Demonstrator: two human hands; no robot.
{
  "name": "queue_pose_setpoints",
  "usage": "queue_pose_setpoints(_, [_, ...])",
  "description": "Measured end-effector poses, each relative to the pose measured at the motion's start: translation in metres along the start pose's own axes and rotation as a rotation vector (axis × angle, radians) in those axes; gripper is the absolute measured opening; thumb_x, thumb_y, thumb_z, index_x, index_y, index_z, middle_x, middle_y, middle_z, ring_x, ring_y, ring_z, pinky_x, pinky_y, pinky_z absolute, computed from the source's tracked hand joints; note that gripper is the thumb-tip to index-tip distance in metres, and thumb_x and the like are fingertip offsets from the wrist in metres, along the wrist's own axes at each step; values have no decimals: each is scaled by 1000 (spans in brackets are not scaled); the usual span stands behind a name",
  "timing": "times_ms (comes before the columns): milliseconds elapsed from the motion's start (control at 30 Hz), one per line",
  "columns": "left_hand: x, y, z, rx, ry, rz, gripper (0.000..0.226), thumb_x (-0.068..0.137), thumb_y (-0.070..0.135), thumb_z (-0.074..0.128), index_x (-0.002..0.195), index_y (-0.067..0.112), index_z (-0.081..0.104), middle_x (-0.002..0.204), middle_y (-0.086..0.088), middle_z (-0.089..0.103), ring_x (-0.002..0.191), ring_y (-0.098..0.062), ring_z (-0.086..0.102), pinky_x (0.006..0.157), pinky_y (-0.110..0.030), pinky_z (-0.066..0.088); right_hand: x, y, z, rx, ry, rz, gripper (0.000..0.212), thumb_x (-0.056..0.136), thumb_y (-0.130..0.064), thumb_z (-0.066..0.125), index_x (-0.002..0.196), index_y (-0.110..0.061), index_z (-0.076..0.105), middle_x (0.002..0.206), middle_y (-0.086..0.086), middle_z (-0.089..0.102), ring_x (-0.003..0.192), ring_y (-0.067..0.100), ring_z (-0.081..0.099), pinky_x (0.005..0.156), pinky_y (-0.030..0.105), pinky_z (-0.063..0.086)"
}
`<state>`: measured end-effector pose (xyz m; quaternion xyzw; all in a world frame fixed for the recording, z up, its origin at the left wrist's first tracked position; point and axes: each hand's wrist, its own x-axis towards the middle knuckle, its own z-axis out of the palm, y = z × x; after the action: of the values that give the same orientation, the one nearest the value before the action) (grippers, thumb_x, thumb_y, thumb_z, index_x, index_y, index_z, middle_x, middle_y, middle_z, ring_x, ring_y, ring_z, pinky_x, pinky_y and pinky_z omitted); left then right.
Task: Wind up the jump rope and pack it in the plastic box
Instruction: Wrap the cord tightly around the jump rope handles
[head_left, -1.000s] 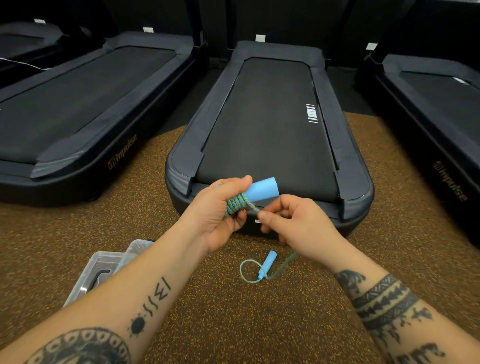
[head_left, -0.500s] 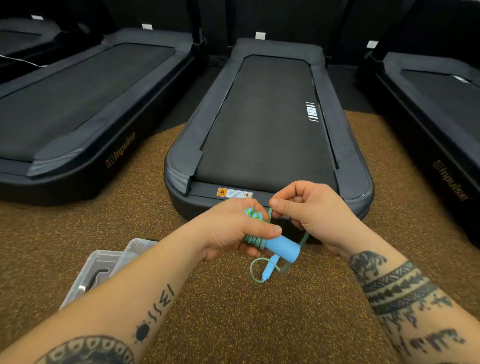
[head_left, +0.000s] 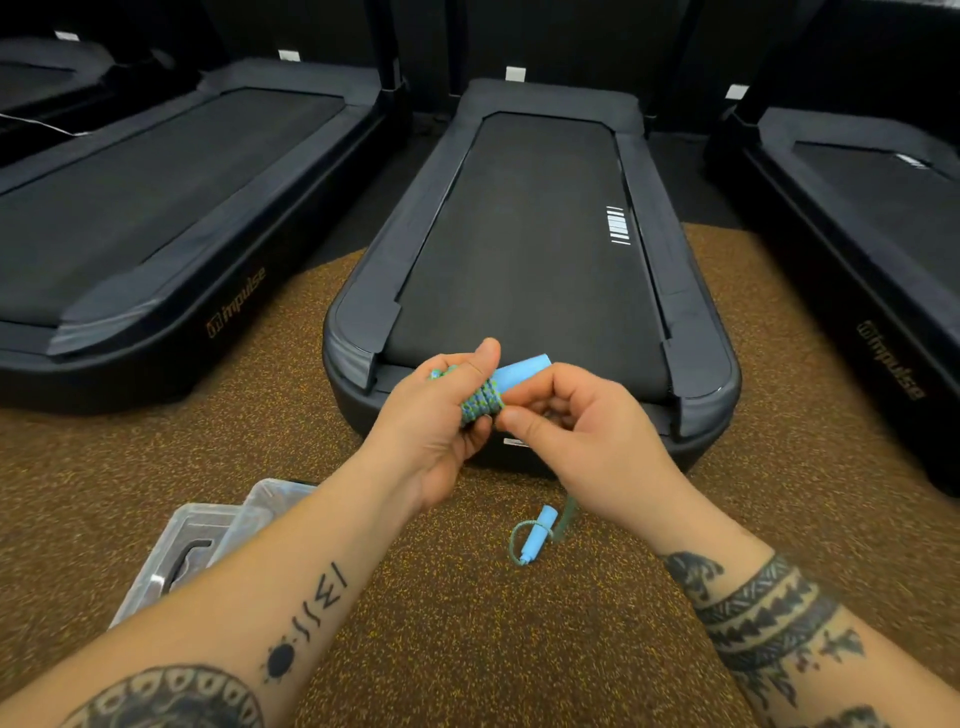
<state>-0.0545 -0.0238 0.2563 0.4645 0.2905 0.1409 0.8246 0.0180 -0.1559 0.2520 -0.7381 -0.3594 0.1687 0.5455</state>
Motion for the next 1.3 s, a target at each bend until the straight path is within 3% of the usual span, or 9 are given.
queue_pose_setpoints(100, [2, 1, -4, -55, 17, -8, 23, 81, 30, 76, 90, 19, 57, 83, -6, 65, 61, -14, 59, 44, -17, 41, 1, 2, -1, 38, -59, 57, 10, 78, -28, 75, 84, -24, 69, 82, 6, 77, 67, 18, 71, 67, 33, 58])
queue_pose_setpoints(167, [1, 3, -7, -87, 13, -27, 21, 80, 24, 75, 91, 18, 58, 87, -10, 66, 62, -17, 63, 42, -18, 39, 1, 3, -4, 46, -114, 96, 5, 86, -16, 72, 85, -15, 67, 76, 5, 76, 50, 2, 58, 54, 17, 44])
queue_pose_setpoints(367, [-1, 5, -7, -19, -73, -47, 15, 79, 18, 71, 87, 18, 60, 81, -4, 63, 59, -13, 58, 43, -17, 35, 5, 14, -12, 142, -96, 250, 3, 89, -12, 67, 91, -10, 67, 64, 1, 70, 47, 11, 40, 48, 23, 34])
queue_pose_setpoints(500, [-4, 4, -6, 155, -159, -78, 14, 78, 9, 71, 75, 18, 60, 77, -3, 63, 64, -13, 56, 40, -17, 34, 11, 15, -21, 207, -48, 371, 8, 85, -2, 65, 86, -10, 67, 71, 15, 60, 47, 10, 39, 46, 24, 31])
queue_pose_setpoints(667, [-8, 3, -7, 314, -289, -134, 19, 66, 10, 76, 71, 20, 61, 105, -18, 75, 65, -13, 60, 44, -20, 35, 12, 18, -33, 309, -189, 569, 22, 73, -31, 75, 79, -14, 61, 58, -1, 59, 44, 7, 40, 44, 24, 30])
queue_pose_setpoints(800, [-7, -1, -8, 499, -336, -178, 19, 75, 8, 78, 77, 17, 61, 81, -11, 70, 59, -14, 59, 44, -21, 40, 13, 11, -36, 158, -176, 492, 15, 80, -25, 77, 78, -15, 65, 69, 6, 70, 45, 8, 42, 49, 26, 32])
queue_pose_setpoints(933, [-5, -5, -5, 484, -328, -147, 19, 78, 6, 76, 81, 14, 58, 95, -27, 72, 62, -22, 62, 48, -25, 47, 11, -1, -31, 76, -93, 356, 15, 82, -24, 77, 78, -13, 67, 65, 6, 69, 44, 8, 43, 48, 23, 36])
queue_pose_setpoints(1100, [2, -9, -5, 284, -149, -69, 17, 83, 17, 75, 90, 17, 60, 92, -14, 64, 62, -19, 62, 50, -28, 53, 13, -12, -32, 72, 55, 226, 12, 92, -24, 63, 86, -14, 67, 61, -4, 66, 49, 8, 45, 49, 20, 40])
queue_pose_setpoints(1300, [9, -4, -5, -58, 35, 30, 24, 83, 23, 76, 94, 13, 58, 95, -17, 70, 85, -29, 70, 70, -41, 61, 4, -9, -13, 64, -80, 156, 4, 95, -15, 59, 96, -14, 62, 83, 1, 78, 48, 14, 51, 50, 23, 42])
